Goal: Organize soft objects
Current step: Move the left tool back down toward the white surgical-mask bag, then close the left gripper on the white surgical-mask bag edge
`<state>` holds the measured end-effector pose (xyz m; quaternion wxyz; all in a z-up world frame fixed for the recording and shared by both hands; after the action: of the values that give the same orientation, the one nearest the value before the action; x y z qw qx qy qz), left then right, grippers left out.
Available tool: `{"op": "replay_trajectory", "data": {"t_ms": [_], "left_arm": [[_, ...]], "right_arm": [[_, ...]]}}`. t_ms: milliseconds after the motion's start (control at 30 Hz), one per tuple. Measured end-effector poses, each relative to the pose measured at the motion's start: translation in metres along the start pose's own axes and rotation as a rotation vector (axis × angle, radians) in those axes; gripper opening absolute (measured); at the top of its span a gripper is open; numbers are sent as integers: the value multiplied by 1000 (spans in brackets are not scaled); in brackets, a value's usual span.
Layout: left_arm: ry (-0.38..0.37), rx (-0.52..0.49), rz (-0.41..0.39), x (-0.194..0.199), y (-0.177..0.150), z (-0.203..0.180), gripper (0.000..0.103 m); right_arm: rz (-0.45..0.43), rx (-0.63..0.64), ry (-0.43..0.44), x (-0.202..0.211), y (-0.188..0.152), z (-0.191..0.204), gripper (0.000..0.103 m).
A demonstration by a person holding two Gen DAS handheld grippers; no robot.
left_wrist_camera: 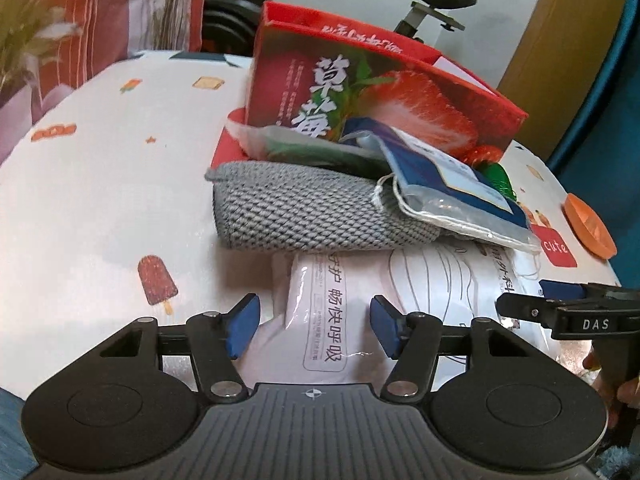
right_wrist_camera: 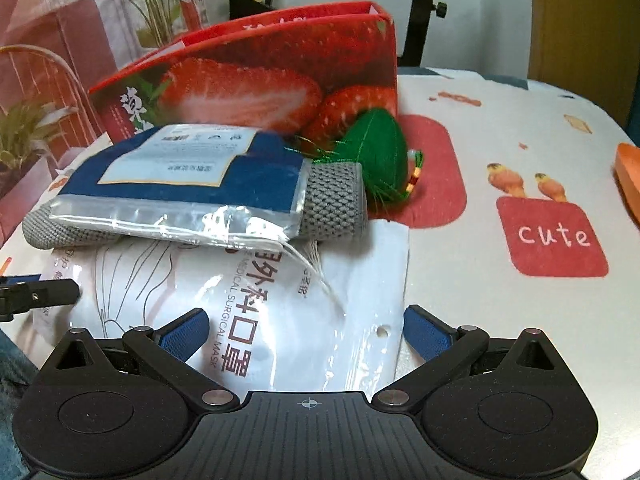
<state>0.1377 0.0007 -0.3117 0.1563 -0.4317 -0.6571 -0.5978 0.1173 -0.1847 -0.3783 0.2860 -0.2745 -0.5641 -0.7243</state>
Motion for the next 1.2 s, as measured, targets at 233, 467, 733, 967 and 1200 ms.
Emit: {"op": "replay_trajectory", "data": {"t_ms": [233, 467, 733, 967, 1200], "left_arm": [[-20, 18, 14, -4, -4, 1, 63], [-18, -19, 24, -7, -4, -5, 70], [-51, 32, 133, -18, 18, 0, 69], [-40, -4, 136, -28, 32, -4, 63], [-23, -48, 97, -31, 21, -19, 64]], "right_arm": [[0, 13, 19, 0, 0, 3, 103], [4, 42, 43, 0, 0, 11, 103], [2, 59, 53, -1, -2, 14, 103], [1, 63, 53, -2, -1, 14, 103], [-2, 55, 68, -1, -1, 14, 101]]}}
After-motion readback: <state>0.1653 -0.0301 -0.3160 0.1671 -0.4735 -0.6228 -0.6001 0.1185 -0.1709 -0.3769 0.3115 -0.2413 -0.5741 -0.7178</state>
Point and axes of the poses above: each gripper's, at about its wrist camera, not at the fingertips, and x roughly against the way its jaws point, z to its left, y to its top, the point moved 5 cm from there along -x, roughly the way its jaws point, and after that the axes turned 1 degree about x, right-handed, at the moved point
